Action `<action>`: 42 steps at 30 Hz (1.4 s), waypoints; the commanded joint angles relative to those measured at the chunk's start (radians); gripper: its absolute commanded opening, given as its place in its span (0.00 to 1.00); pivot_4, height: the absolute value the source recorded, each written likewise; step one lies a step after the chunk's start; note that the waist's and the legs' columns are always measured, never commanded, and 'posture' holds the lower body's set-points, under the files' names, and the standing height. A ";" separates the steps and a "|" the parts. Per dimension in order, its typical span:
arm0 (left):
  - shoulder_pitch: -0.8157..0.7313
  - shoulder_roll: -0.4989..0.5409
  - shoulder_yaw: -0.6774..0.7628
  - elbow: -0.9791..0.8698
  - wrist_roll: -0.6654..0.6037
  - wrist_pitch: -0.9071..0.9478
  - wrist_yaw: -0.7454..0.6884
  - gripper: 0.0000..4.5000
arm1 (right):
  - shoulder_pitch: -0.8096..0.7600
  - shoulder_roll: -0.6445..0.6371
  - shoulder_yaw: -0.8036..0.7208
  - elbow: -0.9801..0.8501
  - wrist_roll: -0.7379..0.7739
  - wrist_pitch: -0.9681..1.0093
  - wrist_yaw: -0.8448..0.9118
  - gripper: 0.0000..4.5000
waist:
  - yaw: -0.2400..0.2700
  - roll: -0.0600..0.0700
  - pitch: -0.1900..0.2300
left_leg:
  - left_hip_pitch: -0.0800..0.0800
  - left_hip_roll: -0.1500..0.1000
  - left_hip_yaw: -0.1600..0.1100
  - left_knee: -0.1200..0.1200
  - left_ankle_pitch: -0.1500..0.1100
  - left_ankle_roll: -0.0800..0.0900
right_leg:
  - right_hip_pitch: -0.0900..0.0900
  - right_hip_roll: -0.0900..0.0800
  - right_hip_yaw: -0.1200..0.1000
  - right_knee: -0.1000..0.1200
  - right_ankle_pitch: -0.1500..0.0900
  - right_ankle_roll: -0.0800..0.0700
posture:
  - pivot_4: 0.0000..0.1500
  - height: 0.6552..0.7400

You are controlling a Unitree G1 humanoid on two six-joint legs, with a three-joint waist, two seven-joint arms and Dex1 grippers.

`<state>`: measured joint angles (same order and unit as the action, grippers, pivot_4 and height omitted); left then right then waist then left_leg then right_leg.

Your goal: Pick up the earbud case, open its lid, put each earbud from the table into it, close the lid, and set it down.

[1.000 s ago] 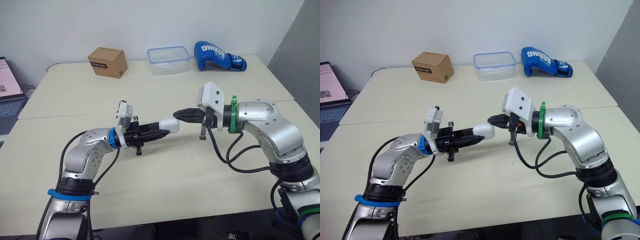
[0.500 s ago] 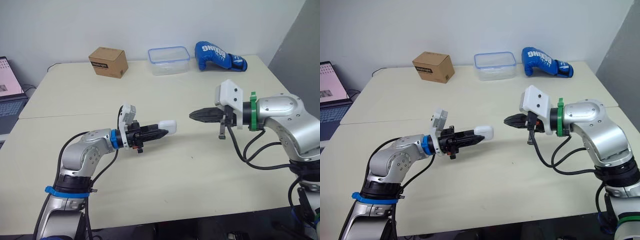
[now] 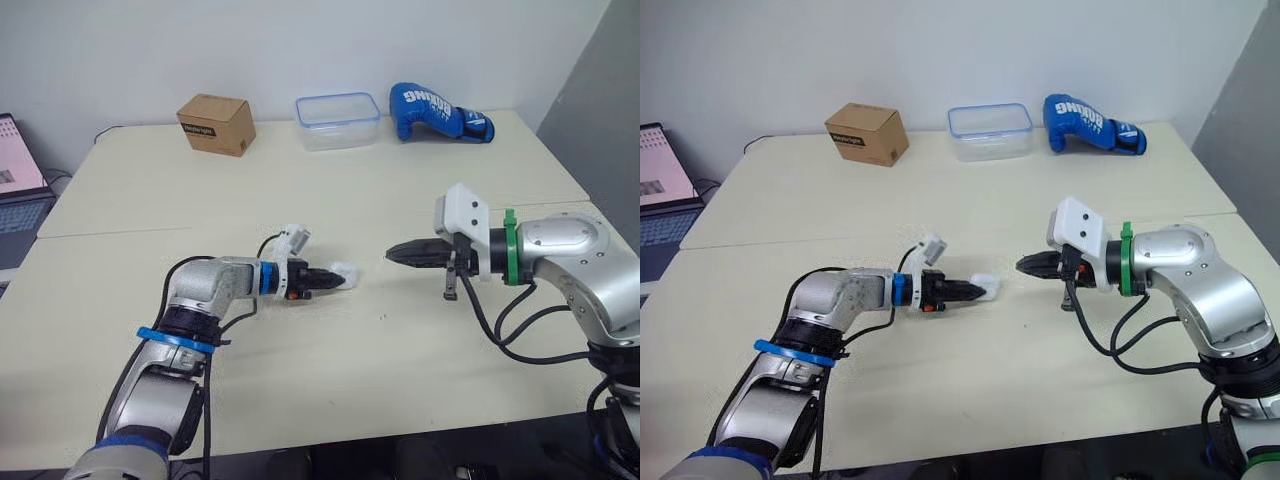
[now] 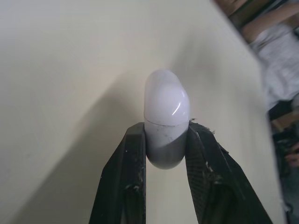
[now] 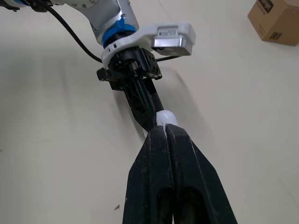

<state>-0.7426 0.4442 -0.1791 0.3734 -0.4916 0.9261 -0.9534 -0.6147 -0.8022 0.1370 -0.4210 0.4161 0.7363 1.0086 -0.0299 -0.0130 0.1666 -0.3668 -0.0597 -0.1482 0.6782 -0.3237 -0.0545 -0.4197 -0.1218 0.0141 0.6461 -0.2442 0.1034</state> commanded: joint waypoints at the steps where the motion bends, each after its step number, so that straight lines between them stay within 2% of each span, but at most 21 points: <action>1: -0.018 0.002 -0.013 0.041 0.049 -0.006 0.004 0.18 | 0.025 -0.021 -0.028 -0.039 0.001 0.000 -0.015 0.01 | 0.000 0.000 0.000 | 0.000 0.000 0.000 0.000 0.000 0.000 | 0.000 0.000 0.000 0.000 0.000 0.000 | 1.00 0.89; 16: -0.009 0.020 0.020 0.084 0.071 -0.011 0.016 0.18 | 0.074 -0.027 -0.003 0.011 -0.039 -0.039 -0.012 0.01 | 0.000 -0.001 -0.001 | 0.002 0.000 0.000 0.001 0.000 0.000 | 0.002 0.000 0.000 0.002 0.000 0.000 | 1.00 0.89; 18: -0.010 0.025 0.016 0.089 0.078 -0.016 0.011 0.34 | 0.073 -0.026 -0.002 0.016 -0.042 -0.040 -0.010 0.00 | 0.000 0.000 -0.001 | 0.002 0.000 0.000 0.001 0.000 0.000 | 0.002 0.000 0.000 0.002 0.000 0.000 | 1.00 0.89; 24: 0.003 0.058 0.025 0.088 0.111 -0.042 0.029 0.69 | 0.069 -0.021 0.005 0.033 -0.047 -0.050 -0.002 0.00 | -0.001 0.000 -0.001 | 0.002 0.000 0.000 0.001 0.000 0.000 | 0.002 0.000 0.000 0.002 0.000 0.000 | 1.00 0.89; 35: 0.152 0.256 0.085 -0.120 0.096 -0.035 0.013 0.69 | 0.071 -0.011 0.008 0.051 -0.041 -0.068 -0.003 0.00 | -0.019 0.000 -0.001 | 0.003 0.001 0.001 -0.001 0.000 0.000 | 0.000 0.001 0.001 0.001 0.000 0.000 | 1.00 0.89; 42: 0.373 0.272 0.251 -0.395 0.044 -0.062 0.104 0.69 | 0.140 0.017 -0.058 -0.020 0.013 -0.034 -0.050 0.00 | -0.014 0.000 -0.001 | 0.002 0.001 0.000 -0.001 0.000 0.000 | 0.000 0.000 0.002 0.001 0.000 0.000 | 1.00 0.89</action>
<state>-0.4023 0.7110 0.0259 0.0470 -0.4358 0.8626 -0.8788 -0.4879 -0.7840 0.1284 -0.3797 0.3927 0.6940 0.9731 -0.0440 -0.0129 0.1657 -0.3650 -0.0584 -0.1480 0.6771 -0.3236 -0.0547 -0.4200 -0.1217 0.0156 0.6468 -0.2442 0.1035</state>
